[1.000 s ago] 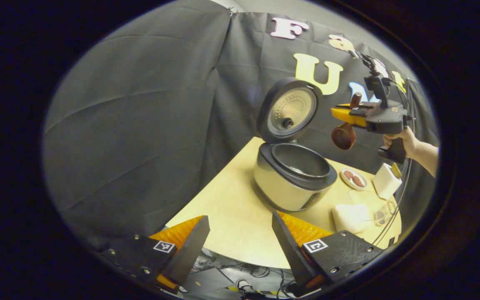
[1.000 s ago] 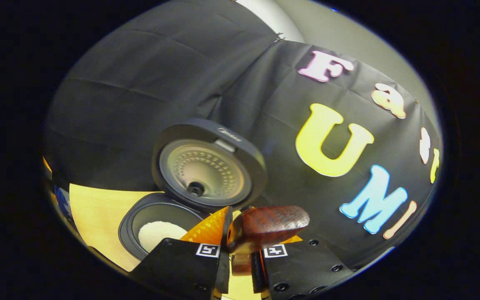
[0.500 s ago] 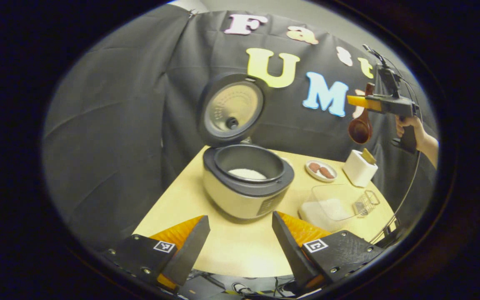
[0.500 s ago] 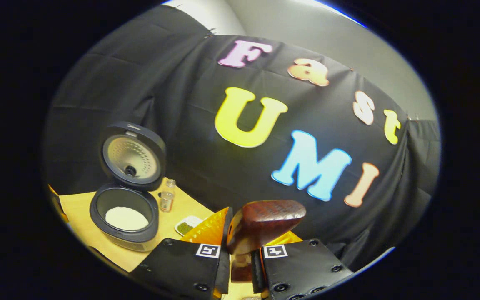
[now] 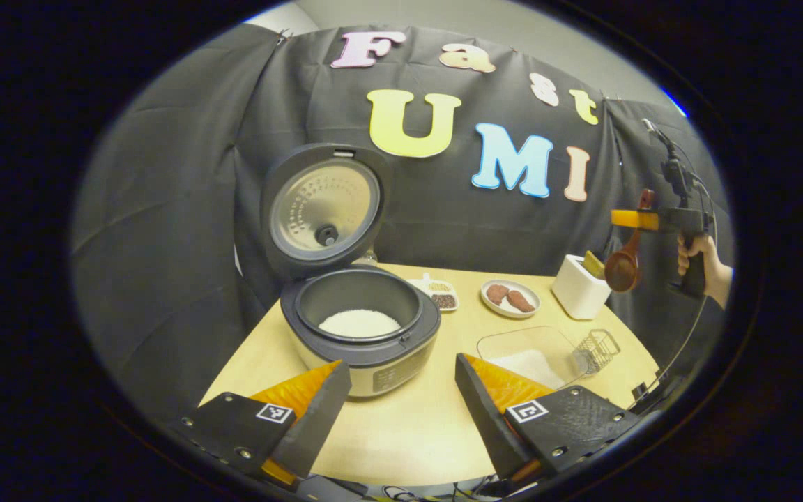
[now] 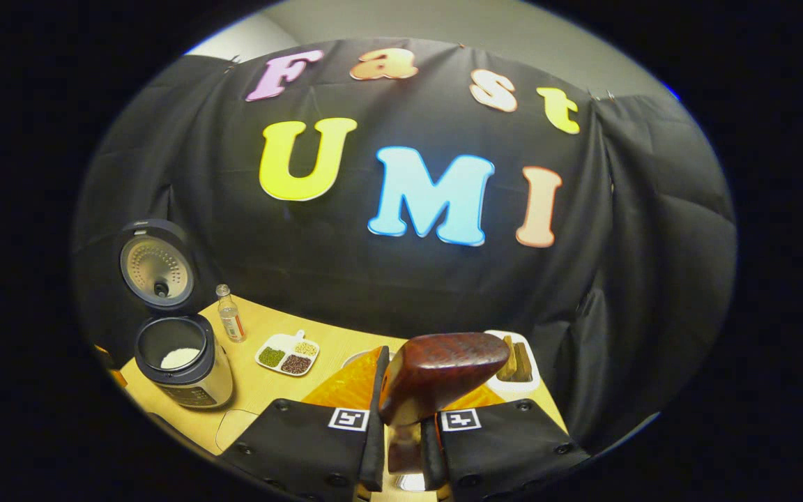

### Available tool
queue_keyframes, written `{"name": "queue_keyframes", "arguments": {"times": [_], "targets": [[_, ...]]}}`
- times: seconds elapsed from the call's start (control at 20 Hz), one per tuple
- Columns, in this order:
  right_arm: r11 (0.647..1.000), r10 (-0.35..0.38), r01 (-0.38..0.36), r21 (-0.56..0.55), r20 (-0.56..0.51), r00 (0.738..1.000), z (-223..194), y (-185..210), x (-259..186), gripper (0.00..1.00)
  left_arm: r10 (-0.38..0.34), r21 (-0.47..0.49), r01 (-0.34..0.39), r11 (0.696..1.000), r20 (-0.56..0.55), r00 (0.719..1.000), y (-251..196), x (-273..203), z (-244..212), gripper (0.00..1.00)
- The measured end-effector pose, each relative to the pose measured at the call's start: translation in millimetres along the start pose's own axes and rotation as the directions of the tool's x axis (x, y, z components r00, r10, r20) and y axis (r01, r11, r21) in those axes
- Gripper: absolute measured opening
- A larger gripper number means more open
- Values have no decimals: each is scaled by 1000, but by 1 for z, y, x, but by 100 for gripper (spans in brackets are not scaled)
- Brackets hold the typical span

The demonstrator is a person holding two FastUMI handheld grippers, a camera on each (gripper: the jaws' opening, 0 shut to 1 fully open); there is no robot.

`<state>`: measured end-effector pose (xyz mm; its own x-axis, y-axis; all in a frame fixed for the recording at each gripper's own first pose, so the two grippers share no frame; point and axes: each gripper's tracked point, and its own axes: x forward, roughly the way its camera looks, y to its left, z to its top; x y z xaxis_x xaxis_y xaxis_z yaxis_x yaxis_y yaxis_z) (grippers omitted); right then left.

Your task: Close the left gripper, press the button to open the rice cooker; take a wooden spoon from the chopstick holder with the right hand, scoop a spoonful of rice and pour it into the rice cooker, then put the wooden spoon back into the chopstick holder.

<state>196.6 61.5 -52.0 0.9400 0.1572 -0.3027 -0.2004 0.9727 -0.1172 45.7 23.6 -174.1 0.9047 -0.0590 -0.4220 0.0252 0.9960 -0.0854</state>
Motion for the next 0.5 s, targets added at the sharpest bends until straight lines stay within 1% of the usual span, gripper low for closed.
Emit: {"name": "queue_keyframes", "arguments": {"times": [0.1, 0.15, 0.2, 0.35, 0.4, 0.45, 0.5], "targets": [[995, 34, -31, 92, -24, 999, -16, -12, 0, 23, -1, -42, 1, 999, 0, 1000, -16, -3, 2, 96], [990, 51, -46, 136, -33, 998, -25, -17, 0, 20, -4, -61, 4, 998, -6, 1000, -25, -3, -1, 96], [984, 58, -50, 169, -43, 997, -42, -20, 4, 20, 3, -68, -4, 998, -11, 1000, -29, -3, -2, 95], [972, 74, -53, 230, -83, 994, -73, -35, 9, 20, 39, -50, -39, 998, -9, 999, -40, -6, -2, 94], [967, 80, -54, 248, -97, 992, -83, -41, 11, 23, 54, -43, -55, 998, -12, 998, -45, -8, -1, 94], [961, 90, -57, 272, -109, 990, -93, -46, 13, 20, 73, -42, -74, 996, -14, 997, -49, -9, 0, 94], [952, 98, -59, 299, -118, 988, -102, -51, 15, 19, 87, -47, -87, 995, -16, 996, -54, -12, 2, 94]]}}
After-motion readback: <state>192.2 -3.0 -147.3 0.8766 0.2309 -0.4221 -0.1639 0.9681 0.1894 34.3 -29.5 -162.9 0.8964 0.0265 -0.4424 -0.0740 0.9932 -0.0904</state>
